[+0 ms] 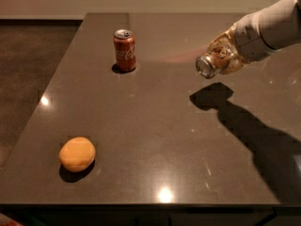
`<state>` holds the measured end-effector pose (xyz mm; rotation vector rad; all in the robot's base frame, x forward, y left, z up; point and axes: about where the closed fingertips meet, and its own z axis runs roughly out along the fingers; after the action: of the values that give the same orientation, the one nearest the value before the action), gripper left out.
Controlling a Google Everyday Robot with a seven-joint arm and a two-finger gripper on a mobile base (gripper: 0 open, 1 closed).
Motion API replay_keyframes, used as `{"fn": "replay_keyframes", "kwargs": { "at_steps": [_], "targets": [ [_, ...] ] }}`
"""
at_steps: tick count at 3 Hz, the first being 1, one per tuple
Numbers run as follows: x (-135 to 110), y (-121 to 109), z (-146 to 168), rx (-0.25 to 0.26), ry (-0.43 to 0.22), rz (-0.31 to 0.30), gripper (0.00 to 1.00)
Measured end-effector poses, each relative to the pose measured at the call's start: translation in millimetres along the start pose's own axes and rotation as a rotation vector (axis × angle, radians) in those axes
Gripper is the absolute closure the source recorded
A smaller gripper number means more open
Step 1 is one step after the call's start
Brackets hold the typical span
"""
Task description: Place orange can upright
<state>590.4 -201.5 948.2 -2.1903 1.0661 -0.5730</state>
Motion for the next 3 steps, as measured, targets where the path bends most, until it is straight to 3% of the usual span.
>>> {"fn": "replay_keyframes", "kwargs": {
  "at_steps": [1,3],
  "targets": [
    [3.5,-5.1,-3.2,0.111,0.055,-0.005,1.0],
    [2.4,-5.0,-6.2,0.263,0.222,-0.076,1.0]
  ]
}}
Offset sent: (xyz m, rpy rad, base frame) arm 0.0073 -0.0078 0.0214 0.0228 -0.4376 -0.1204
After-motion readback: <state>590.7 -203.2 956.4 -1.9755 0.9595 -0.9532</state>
